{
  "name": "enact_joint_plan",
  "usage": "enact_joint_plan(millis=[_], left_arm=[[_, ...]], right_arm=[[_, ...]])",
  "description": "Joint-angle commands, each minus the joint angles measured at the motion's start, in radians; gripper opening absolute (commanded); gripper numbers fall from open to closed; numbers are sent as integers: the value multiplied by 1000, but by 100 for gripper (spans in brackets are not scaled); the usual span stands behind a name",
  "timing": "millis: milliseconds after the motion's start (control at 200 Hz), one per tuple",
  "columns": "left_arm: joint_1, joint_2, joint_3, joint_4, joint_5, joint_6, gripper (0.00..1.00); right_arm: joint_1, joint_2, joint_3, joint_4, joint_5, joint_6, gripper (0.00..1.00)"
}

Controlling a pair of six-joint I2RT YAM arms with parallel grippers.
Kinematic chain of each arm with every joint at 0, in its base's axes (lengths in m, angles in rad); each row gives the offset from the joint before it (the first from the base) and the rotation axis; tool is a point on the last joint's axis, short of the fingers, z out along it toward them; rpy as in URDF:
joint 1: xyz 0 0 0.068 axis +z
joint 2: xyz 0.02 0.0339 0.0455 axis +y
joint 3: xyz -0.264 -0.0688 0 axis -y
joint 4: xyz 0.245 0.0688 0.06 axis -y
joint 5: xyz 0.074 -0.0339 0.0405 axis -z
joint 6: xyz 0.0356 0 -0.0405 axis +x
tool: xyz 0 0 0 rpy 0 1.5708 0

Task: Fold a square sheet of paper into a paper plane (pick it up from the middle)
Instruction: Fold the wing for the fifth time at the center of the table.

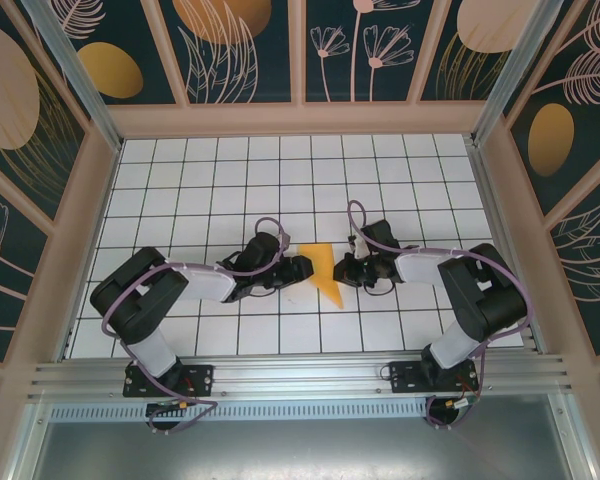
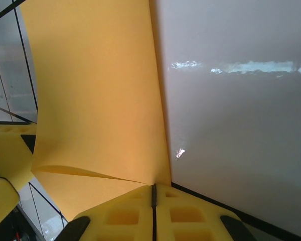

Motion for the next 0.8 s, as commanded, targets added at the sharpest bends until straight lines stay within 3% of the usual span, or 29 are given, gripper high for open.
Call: enact_joint_plan(millis=[0, 210, 320, 560, 796], left_arm=[[-11, 45, 44, 25, 9, -21, 54], [-21, 97, 101, 20, 15, -23, 47], [-22, 113, 116, 20, 16, -20, 39], [-22, 111, 126, -15, -7, -1, 7], [-22, 96, 157, -91, -33, 12, 0]], right_arm=[[-8, 25, -20, 11, -2, -9, 9], [-9, 23, -20, 18, -4, -16, 10], [-9, 24, -17, 22, -7, -19, 11], [-7, -17, -9, 4, 8, -29, 14], [33, -191, -12, -97, 205, -80, 23]])
